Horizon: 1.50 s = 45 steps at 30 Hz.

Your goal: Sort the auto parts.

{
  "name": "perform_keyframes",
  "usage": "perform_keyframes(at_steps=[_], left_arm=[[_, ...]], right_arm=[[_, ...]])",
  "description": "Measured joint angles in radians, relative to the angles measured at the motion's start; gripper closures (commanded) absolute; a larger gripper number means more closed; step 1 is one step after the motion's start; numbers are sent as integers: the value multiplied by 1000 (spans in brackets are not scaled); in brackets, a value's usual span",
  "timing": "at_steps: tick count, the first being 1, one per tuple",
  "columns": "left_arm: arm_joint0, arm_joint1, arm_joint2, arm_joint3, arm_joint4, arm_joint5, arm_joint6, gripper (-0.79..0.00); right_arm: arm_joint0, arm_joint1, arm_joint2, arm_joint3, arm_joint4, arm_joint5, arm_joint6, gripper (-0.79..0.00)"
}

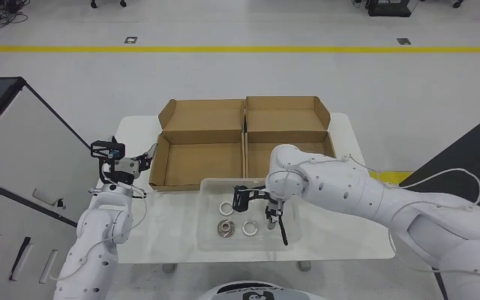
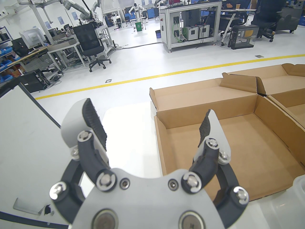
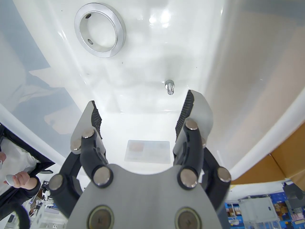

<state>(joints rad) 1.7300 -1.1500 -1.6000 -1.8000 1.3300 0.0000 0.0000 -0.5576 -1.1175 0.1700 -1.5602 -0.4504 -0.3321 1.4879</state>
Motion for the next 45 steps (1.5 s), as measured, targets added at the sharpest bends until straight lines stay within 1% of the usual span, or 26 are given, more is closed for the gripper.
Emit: perform_keyframes(at_steps=[2, 8, 14, 16, 24, 25, 30, 31, 45], left_arm=[[0, 0, 0, 0, 0, 0, 0, -785], [0, 0, 0, 0, 0, 0, 0, -785], [0, 0, 0, 0, 0, 0, 0, -785], [0, 0, 0, 0, 0, 0, 0, -785], [0, 0, 0, 0, 0, 0, 0, -785], [0, 0, 0, 0, 0, 0, 0, -785], [0, 0, 0, 0, 0, 0, 0, -785], [0, 0, 0, 0, 0, 0, 0, -785], [0, 0, 0, 0, 0, 0, 0, -785]], right_arm=[[-4, -6, 0, 11, -3, -1, -1, -526], [-9, -18, 0, 41, -13, 2, 2, -499], [-11, -27, 0, 59, -23, -1, -1, -422], [-10, -30, 0, 61, -29, -3, -2, -413], [-13, -37, 10, 64, -66, 7, -11, -394], [-14, -37, 11, 64, -70, 8, -11, -403], [-21, -40, 15, 68, -94, 17, -12, -391], [-23, -41, 15, 69, -100, 17, -12, -400], [-42, -59, 20, 93, -147, 26, -4, -376]])
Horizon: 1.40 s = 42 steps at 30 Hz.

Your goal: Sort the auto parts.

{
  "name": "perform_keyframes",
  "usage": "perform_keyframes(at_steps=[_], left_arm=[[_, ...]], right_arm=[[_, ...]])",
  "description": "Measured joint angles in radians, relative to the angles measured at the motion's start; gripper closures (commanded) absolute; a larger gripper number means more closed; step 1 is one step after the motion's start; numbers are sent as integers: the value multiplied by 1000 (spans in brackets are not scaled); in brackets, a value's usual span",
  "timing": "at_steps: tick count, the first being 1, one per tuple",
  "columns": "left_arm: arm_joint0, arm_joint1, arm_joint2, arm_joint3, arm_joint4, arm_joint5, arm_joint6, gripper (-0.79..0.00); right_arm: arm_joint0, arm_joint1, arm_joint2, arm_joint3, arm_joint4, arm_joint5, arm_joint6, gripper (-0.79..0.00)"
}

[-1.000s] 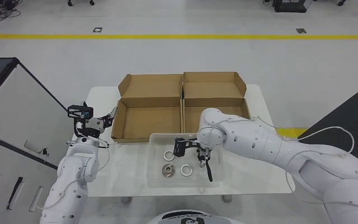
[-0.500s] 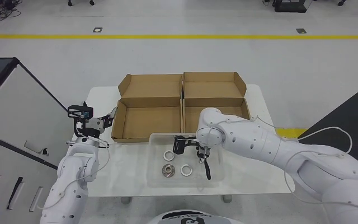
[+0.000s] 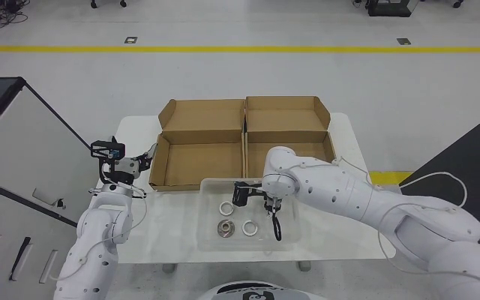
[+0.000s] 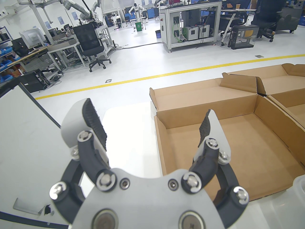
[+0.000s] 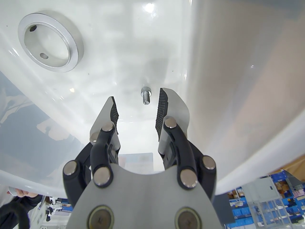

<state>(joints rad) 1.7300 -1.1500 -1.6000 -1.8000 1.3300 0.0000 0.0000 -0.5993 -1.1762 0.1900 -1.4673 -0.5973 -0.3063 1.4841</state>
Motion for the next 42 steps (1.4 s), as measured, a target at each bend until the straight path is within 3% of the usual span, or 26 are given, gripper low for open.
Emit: perform_keyframes(at_steps=[26, 42], left_arm=[[0, 0, 0, 0, 0, 0, 0, -785], [0, 0, 0, 0, 0, 0, 0, -785]], right_arm=[[-7, -9, 18, 28, 23, -11, 19, -191], [-25, -18, 38, 44, 7, -17, 5, -154]])
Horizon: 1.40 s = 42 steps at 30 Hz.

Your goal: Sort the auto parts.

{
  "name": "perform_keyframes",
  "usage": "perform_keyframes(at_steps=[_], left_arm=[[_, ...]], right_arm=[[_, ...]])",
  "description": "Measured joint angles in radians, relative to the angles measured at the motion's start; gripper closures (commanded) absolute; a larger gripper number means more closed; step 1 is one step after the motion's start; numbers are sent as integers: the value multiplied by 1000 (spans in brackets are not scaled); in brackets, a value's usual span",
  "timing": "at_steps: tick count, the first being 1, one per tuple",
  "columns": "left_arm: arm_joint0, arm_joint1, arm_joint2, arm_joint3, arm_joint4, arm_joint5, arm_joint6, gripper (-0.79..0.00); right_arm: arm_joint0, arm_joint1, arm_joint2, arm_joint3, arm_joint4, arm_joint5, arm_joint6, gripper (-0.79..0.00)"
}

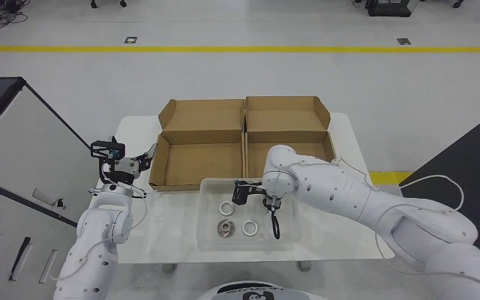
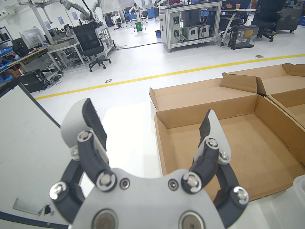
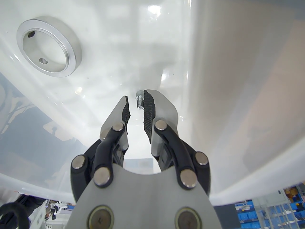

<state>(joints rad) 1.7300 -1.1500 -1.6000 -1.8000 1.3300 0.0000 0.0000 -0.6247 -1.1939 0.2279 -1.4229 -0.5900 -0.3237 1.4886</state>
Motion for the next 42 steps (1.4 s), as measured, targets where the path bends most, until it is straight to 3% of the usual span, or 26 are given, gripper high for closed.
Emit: perform_keyframes(at_steps=[3, 14, 18, 23, 26, 29, 30, 42], left_arm=[[0, 0, 0, 0, 0, 0, 0, -785], [0, 0, 0, 0, 0, 0, 0, -785], [0, 0, 0, 0, 0, 0, 0, -785], [0, 0, 0, 0, 0, 0, 0, -785], [0, 0, 0, 0, 0, 0, 0, -785], [0, 0, 0, 0, 0, 0, 0, -785], [0, 0, 0, 0, 0, 0, 0, -785], [0, 0, 0, 0, 0, 0, 0, -785]], right_arm=[[-2, -3, 2, 6, -3, -3, -3, -151], [-10, -12, 12, 17, -27, 8, -7, -289], [-15, -13, 17, 15, -34, 6, -12, -302], [-20, -16, 21, 14, -41, 1, -11, -271], [-22, -18, 24, 19, -47, 1, -10, -209], [-24, -20, 26, 24, -50, 1, -7, -102], [-25, -20, 27, 25, -52, 2, -6, 0], [-28, -18, 57, 4, -36, 13, 20, 0]])
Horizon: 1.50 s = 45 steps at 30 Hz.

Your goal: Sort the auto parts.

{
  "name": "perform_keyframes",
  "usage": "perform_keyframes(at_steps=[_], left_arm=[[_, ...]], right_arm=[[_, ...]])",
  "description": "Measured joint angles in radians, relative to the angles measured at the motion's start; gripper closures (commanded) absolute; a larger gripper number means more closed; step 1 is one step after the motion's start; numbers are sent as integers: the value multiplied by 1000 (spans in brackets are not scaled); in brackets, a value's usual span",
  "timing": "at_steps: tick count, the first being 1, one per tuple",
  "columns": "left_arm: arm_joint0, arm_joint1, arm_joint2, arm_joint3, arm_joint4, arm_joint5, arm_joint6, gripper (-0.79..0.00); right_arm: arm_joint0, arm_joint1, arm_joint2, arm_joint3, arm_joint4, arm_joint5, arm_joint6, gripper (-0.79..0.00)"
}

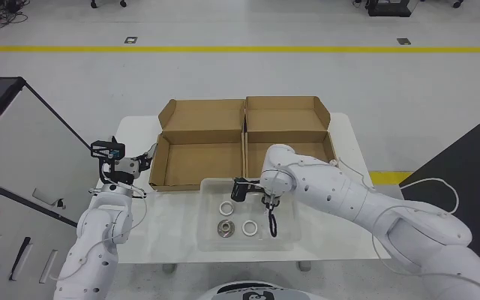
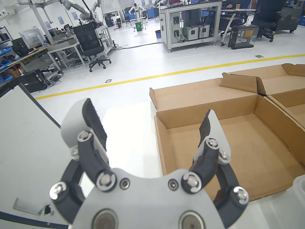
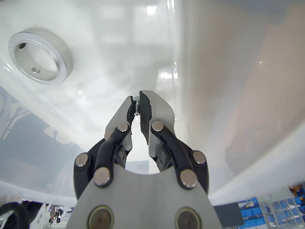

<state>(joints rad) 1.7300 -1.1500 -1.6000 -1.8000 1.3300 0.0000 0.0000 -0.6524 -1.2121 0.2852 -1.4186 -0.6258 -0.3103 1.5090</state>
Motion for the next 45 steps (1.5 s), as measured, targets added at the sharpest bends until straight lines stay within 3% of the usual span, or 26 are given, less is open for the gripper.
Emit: perform_keyframes(at_steps=[10, 20, 25, 38, 45], left_arm=[[0, 0, 0, 0, 0, 0, 0, -785], [0, 0, 0, 0, 0, 0, 0, -785], [0, 0, 0, 0, 0, 0, 0, -785], [0, 0, 0, 0, 0, 0, 0, -785], [0, 0, 0, 0, 0, 0, 0, -785]], right_arm=[[-15, 65, 90, -150, 143, -12, -11, 0], [-91, 206, 218, -290, 412, -147, -146, 0], [-117, 277, 211, -325, 503, -249, -248, 0], [-127, 283, 217, -314, 512, -255, -275, 0], [-172, 336, 318, -215, 604, -353, -351, 0]])
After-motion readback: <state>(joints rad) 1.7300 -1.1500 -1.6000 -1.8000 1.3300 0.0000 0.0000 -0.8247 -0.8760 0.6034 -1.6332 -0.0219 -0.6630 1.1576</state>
